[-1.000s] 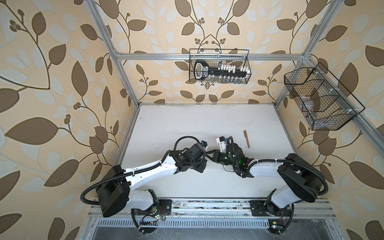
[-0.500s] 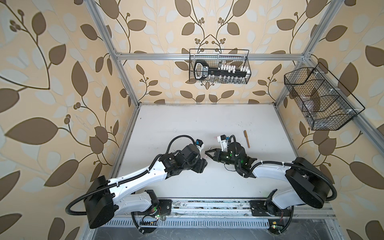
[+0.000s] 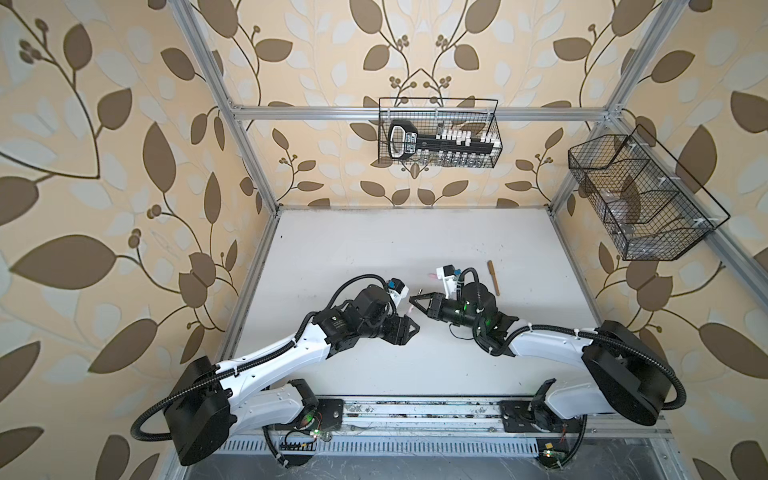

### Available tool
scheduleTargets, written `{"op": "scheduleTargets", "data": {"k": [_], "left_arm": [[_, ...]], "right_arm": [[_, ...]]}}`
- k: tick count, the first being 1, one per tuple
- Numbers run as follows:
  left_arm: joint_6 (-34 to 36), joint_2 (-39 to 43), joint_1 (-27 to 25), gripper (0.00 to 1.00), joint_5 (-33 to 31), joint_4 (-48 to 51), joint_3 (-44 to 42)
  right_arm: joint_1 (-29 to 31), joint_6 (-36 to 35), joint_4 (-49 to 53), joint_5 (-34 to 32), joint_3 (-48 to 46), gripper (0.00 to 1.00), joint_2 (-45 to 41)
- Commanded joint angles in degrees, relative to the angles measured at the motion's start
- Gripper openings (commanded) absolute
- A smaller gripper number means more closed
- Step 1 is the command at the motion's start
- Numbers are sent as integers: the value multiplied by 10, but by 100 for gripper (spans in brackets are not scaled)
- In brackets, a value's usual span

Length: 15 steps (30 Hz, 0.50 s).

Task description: Insert the pens into the pen caps

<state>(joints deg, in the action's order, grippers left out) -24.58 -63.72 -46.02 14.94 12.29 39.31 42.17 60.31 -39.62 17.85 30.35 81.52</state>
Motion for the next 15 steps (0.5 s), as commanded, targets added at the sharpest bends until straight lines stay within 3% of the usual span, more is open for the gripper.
{"op": "scheduleTargets", "data": {"k": [1,8,15], "left_arm": [[0,4,5,59,28,-21,11],[2,-2,6,48,24,-20,12],[3,-11,8,47,19,-17,13]], "right_arm": [[5,16,-34,8,20,0,10],[8,16,-35,9,24,0,12],[8,18,-36,12,24,0,7]]}}
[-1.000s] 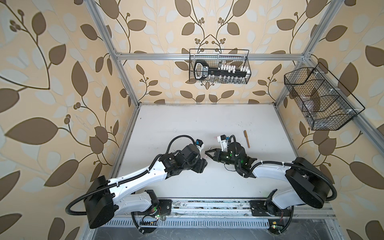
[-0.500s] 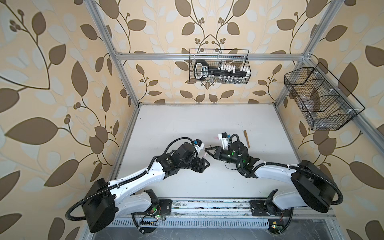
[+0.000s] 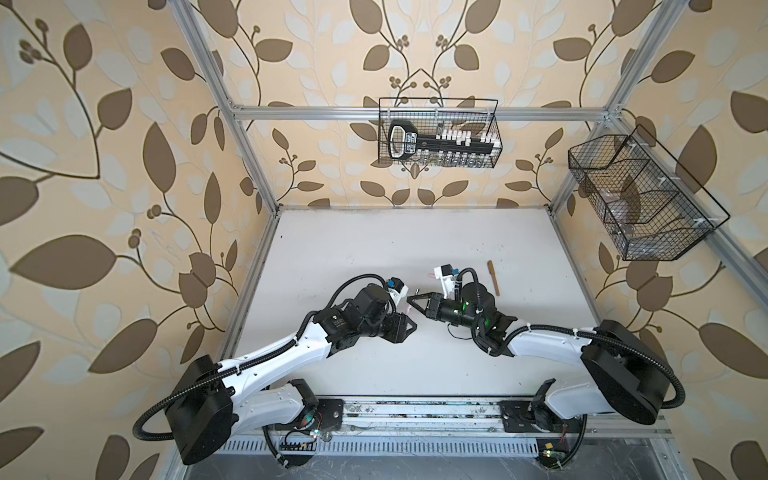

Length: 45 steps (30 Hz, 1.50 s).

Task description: Insert the pens into the pen caps

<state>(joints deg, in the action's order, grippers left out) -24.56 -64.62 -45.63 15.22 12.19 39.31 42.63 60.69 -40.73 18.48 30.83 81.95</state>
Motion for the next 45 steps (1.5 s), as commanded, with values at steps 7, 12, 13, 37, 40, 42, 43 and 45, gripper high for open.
{"op": "scheduleTargets", "data": {"k": [7,12,13,37,40,42,43,45], "left_arm": [[7,1,6,35,11,-15,15],[15,6,8,23,-1,-2,23],[17,7,9,22,-3,1,24],[76,-3,14,6,-19,28,63],[88,5,14,6,-44,48,69],[99,10,14,7,-63,66,75],[104,12,14,6,-73,76,80],[116,18,14,6,-94,96,89]], "right_arm": [[8,16,-28,13,21,0,9],[11,14,-28,13,21,0,10],[11,14,-27,13,20,0,9],[6,-92,146,-9,68,37,-72],[-2,-164,278,-37,101,49,-121],[-9,-230,406,-78,139,53,-157],[-17,-252,455,-93,156,54,-169],[-48,-290,543,-110,184,55,-184]]}}
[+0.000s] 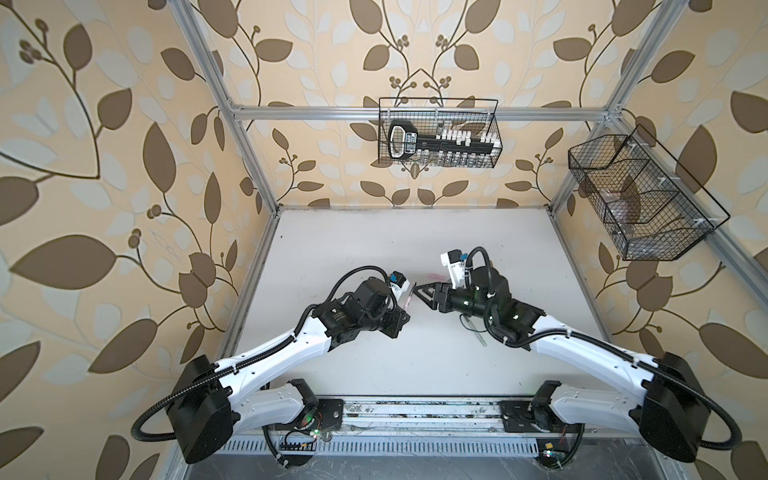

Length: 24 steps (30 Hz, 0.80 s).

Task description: Insert the pens into the pen caps

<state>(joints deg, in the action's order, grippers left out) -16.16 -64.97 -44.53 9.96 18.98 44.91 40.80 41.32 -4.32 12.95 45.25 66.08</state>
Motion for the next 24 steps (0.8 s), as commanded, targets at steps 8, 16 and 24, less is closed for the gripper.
{"op": "scheduleTargets", "data": {"k": [8,16,24], "left_arm": [[65,40,-1,7,-46,84,65],[53,52,-9,7,-38,120,79],[30,112,-9,8,-46,115,50]], "right_arm": [[-161,-257,333,-43,183,61,132],[-150,-471,469,-85,407,64,413],[-177,-518,500,-72,528,66,542]]}}
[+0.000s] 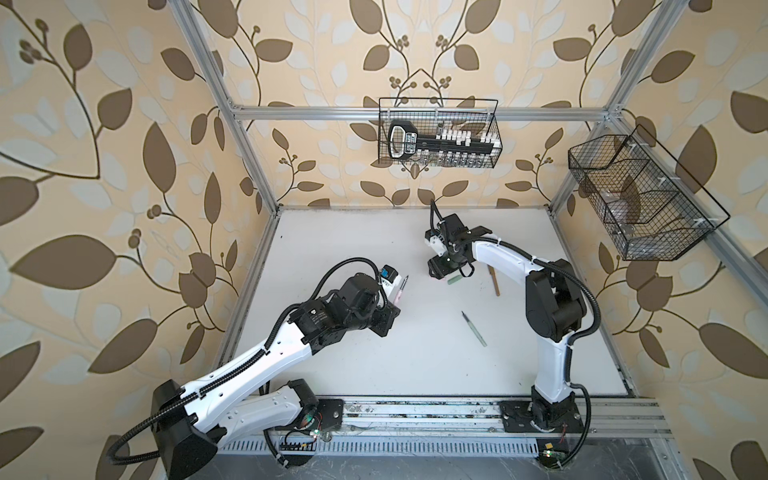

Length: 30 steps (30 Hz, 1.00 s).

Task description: Insert the pens into the pen caps

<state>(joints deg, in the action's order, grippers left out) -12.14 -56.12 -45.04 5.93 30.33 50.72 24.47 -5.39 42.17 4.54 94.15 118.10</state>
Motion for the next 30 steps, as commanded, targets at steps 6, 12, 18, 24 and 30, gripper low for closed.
{"op": "scheduleTargets", "data": {"k": [6,12,18,24,30], "left_arm": [[-19,39,-4,8,-10,1,-17],[-19,50,-4,9,-21,-1,-22],[-17,49,-4,10,-22,1,-19],[-17,44,-4,10,-24,4,-18],[-19,57,-4,11,-37,0,-24]], "right_arm": [[-21,-71,59,29,82,67,78],[-25,-74,73,42,86,67,109],[-20,-67,68,78,66,67,109],[-5,-50,83,106,48,67,98],[20,8,105,78,9,65,44]]}}
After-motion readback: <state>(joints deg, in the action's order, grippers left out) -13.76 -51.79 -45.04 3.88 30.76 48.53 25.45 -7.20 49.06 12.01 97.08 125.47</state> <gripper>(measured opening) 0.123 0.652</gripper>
